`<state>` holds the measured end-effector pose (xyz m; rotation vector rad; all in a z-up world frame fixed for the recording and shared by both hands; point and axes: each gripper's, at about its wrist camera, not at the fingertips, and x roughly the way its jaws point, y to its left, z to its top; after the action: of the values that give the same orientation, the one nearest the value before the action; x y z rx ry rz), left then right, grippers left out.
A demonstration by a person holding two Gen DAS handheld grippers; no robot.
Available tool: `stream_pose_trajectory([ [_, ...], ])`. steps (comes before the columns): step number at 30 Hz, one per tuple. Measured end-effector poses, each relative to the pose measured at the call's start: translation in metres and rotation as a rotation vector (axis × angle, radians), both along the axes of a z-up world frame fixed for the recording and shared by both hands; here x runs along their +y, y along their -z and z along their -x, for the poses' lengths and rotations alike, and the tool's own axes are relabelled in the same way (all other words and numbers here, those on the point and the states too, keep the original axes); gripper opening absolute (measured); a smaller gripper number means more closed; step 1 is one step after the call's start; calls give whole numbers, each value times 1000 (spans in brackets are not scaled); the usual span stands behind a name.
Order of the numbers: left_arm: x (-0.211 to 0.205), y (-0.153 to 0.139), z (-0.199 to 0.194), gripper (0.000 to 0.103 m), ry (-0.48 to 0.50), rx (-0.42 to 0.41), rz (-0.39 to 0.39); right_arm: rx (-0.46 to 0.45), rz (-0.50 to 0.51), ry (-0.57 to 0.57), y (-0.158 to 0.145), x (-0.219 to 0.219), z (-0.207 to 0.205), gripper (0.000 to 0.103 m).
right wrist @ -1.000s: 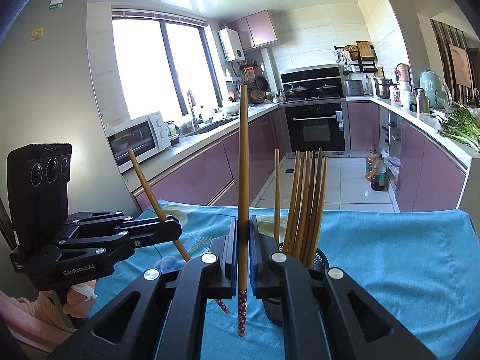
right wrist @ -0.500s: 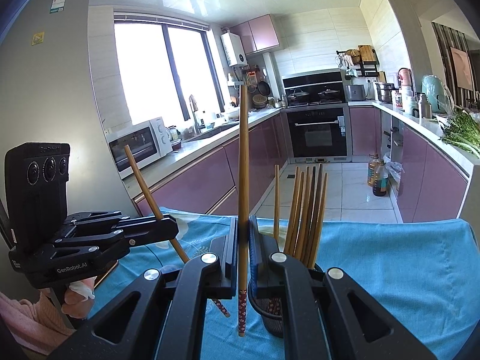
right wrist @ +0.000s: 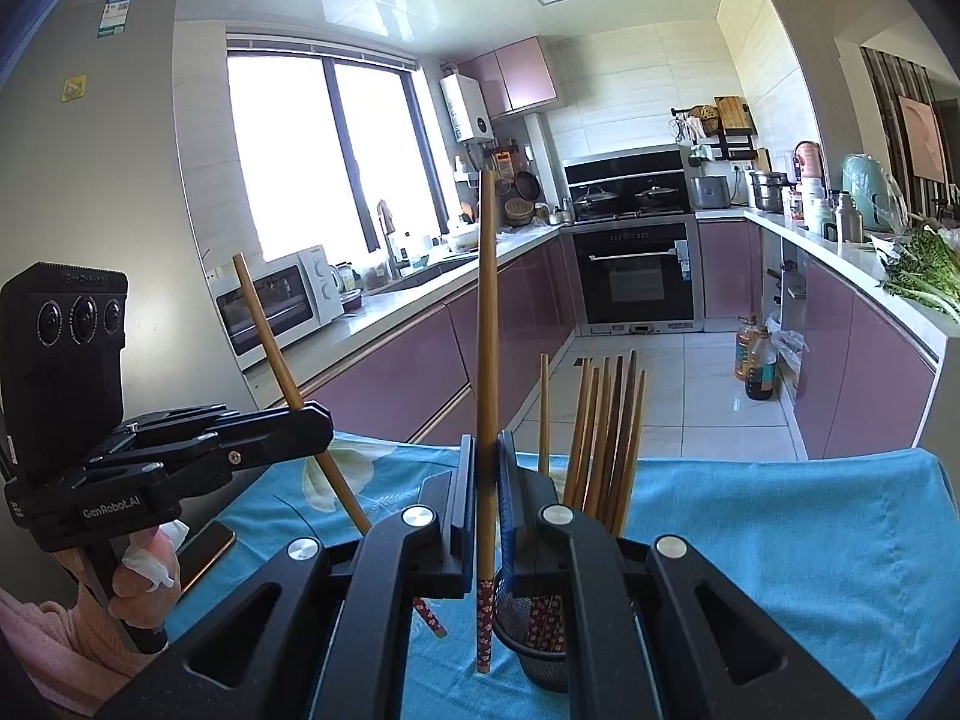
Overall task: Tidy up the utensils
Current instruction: 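Carry both upright chopsticks over the mesh cup and lower them in, then push the chopsticks down into the cup and open both grippers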
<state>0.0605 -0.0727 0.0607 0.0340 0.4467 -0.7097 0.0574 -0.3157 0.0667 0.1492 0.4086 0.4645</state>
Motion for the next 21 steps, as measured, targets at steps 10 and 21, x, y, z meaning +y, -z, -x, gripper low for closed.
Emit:
stream_pose_trajectory([
  [10, -1, -18, 0, 7, 23, -25, 34, -27, 2, 14, -9, 0, -4, 6],
  [21, -10, -24, -13, 7, 34, -29, 62, -32, 6, 43, -10, -4, -6, 6],
])
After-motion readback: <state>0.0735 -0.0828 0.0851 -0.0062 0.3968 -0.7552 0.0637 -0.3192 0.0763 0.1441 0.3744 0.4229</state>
